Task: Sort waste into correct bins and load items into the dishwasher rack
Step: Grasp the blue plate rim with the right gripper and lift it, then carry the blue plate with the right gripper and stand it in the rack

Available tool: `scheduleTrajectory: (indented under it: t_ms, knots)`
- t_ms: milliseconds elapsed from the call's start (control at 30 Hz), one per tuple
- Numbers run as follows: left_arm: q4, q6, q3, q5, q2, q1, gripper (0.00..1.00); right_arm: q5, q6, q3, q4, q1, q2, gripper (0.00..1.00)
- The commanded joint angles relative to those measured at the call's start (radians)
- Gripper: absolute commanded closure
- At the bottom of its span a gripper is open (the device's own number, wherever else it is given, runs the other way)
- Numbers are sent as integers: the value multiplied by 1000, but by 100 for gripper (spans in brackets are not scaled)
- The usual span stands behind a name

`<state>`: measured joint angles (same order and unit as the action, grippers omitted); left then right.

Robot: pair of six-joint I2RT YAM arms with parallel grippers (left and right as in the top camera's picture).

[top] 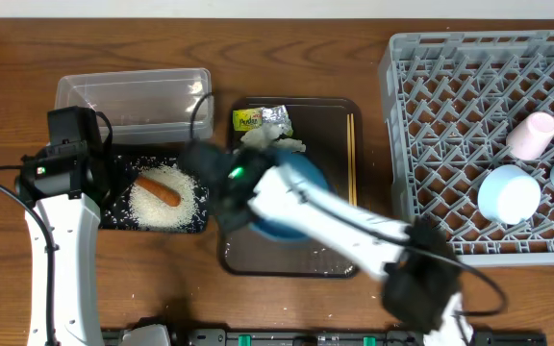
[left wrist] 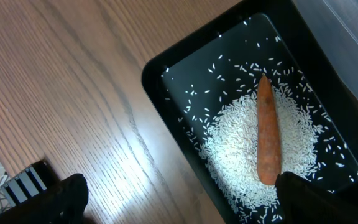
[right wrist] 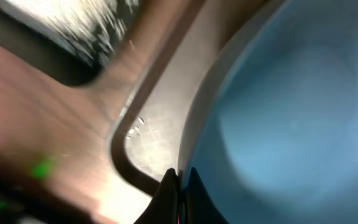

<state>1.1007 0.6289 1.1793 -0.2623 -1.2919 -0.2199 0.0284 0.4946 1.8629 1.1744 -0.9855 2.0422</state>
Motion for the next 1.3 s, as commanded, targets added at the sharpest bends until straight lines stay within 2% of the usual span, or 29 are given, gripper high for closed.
scheduleTrajectory:
  t_ms: [0, 167, 300, 467, 700, 833, 1267]
  knots:
    - [5, 5, 12, -16, -3, -4, 2, 96, -102, 43, 3, 94, -157, 99]
    - [5, 5, 12, -16, -3, -4, 2, 275, -233, 43, 4, 312, -317, 99]
    - [5, 5, 12, -16, -3, -4, 2, 478, -330, 42, -14, 579, -388, 99]
    - [5, 5, 12, -16, -3, -4, 2, 794, -472, 33, -74, 909, -379, 99]
    - [5, 5, 12, -16, -3, -4, 2, 1167, -511, 4, -274, 1241, -281, 99]
    - [5, 5, 12, -16, -3, -4, 2, 1302, -502, 1, -410, 1323, -202, 99]
    - [5, 5, 12, -16, -3, -4, 2, 1371, -302, 1, -764, 1360, 38, 99]
